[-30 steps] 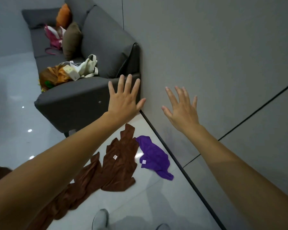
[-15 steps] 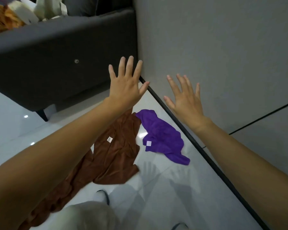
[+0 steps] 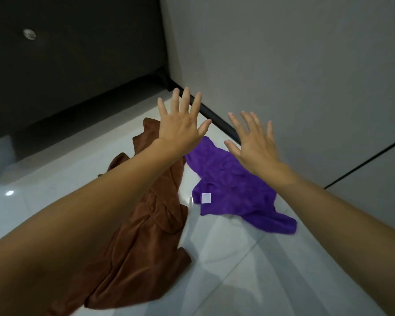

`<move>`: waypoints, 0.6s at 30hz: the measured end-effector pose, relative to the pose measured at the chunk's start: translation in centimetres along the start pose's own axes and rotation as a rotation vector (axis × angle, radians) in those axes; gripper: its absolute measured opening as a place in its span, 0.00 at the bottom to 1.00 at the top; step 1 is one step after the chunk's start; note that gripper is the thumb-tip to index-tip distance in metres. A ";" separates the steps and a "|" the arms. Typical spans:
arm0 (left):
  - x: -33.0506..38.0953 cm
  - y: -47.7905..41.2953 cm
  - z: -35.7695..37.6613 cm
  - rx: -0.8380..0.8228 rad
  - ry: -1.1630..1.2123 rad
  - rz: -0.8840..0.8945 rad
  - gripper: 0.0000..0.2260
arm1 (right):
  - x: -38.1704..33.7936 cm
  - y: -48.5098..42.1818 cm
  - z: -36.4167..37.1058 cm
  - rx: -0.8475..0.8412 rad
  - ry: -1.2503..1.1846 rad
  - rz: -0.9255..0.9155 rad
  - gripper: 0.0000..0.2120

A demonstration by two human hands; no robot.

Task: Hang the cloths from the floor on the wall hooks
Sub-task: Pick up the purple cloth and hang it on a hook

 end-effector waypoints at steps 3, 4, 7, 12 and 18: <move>1.7 1.3 3.7 -0.036 0.020 0.026 0.32 | 1.3 1.6 3.0 -0.033 0.013 0.038 0.32; 2.3 1.9 4.6 -0.058 0.028 0.035 0.32 | 1.7 2.3 3.7 -0.052 0.018 0.055 0.32; 3.5 3.9 6.7 -0.111 0.066 0.045 0.32 | 2.5 4.1 5.4 -0.105 0.034 0.094 0.32; 4.3 7.6 10.6 -0.264 0.121 0.048 0.32 | 3.7 6.9 8.2 -0.139 0.000 0.150 0.32; 5.5 10.0 14.6 -0.433 0.200 0.148 0.31 | 4.8 8.6 11.3 -0.259 0.041 0.165 0.32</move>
Point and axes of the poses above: each hand's wrist, its own y-axis away from the middle knuckle, its own z-axis out of the palm, x = y × z, the point moved 2 cm from there along -y, towards the middle knuckle, and after that the axes turned 12 degrees about x, right-handed, at the moved point
